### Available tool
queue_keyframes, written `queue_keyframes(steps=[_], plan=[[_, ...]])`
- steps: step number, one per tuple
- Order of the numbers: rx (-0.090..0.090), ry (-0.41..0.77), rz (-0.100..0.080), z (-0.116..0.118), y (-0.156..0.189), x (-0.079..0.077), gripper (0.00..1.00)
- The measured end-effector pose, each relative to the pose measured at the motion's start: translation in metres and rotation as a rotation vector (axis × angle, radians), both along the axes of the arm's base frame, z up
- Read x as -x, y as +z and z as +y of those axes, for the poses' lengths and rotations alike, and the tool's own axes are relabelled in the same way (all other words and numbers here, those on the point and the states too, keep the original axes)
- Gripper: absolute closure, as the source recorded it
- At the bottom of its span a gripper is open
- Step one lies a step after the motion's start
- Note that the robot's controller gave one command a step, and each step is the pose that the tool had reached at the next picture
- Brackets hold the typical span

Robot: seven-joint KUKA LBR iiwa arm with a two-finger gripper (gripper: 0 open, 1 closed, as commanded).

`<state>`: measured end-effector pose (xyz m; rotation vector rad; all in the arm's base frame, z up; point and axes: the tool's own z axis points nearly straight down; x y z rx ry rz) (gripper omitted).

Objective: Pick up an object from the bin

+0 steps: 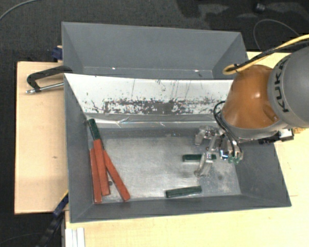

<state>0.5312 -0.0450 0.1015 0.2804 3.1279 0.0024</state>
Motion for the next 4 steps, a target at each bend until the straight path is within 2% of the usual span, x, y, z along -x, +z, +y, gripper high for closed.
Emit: queue_keyframes(steps=[1,2,3,4], plan=[[0.0,-0.169,0.001,-0.004,-0.001,0.004,0.0],[-0.001,-0.328,0.005,0.008,-0.032,0.008,0.0],[0.0,-0.327,0.002,0.009,-0.031,0.008,0.0],[0.001,-0.327,0.002,0.009,-0.031,0.007,1.0]])
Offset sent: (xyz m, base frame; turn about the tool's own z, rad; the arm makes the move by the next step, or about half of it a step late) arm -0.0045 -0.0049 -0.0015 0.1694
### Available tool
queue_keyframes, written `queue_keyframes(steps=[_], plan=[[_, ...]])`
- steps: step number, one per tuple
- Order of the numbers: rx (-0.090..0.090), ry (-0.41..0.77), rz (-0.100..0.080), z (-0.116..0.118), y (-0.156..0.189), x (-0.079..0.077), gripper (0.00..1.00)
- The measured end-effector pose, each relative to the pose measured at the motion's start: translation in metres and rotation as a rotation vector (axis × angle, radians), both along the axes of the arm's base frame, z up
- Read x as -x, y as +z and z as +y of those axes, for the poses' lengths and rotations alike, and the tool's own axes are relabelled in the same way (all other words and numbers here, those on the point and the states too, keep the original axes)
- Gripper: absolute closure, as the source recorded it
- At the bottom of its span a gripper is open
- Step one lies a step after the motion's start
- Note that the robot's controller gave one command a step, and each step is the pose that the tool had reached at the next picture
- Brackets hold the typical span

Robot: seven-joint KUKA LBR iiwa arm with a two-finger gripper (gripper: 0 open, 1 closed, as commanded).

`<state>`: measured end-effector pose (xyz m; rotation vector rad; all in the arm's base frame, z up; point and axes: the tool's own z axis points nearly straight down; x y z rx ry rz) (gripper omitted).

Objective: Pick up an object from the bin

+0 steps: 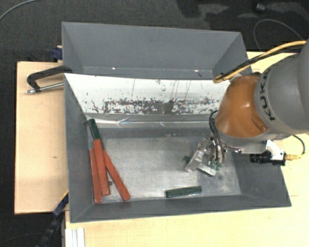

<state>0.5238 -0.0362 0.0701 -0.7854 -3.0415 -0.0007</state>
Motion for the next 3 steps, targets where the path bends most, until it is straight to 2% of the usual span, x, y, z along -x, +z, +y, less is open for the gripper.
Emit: queue_keyframes(steps=[1,2,3], plan=[[0.0,0.001,-0.011,0.0,0.068,-0.002,1.0],[0.0,0.004,-0.01,0.001,0.104,-0.005,1.0],[0.0,0.006,-0.008,0.001,0.121,-0.007,1.0]])
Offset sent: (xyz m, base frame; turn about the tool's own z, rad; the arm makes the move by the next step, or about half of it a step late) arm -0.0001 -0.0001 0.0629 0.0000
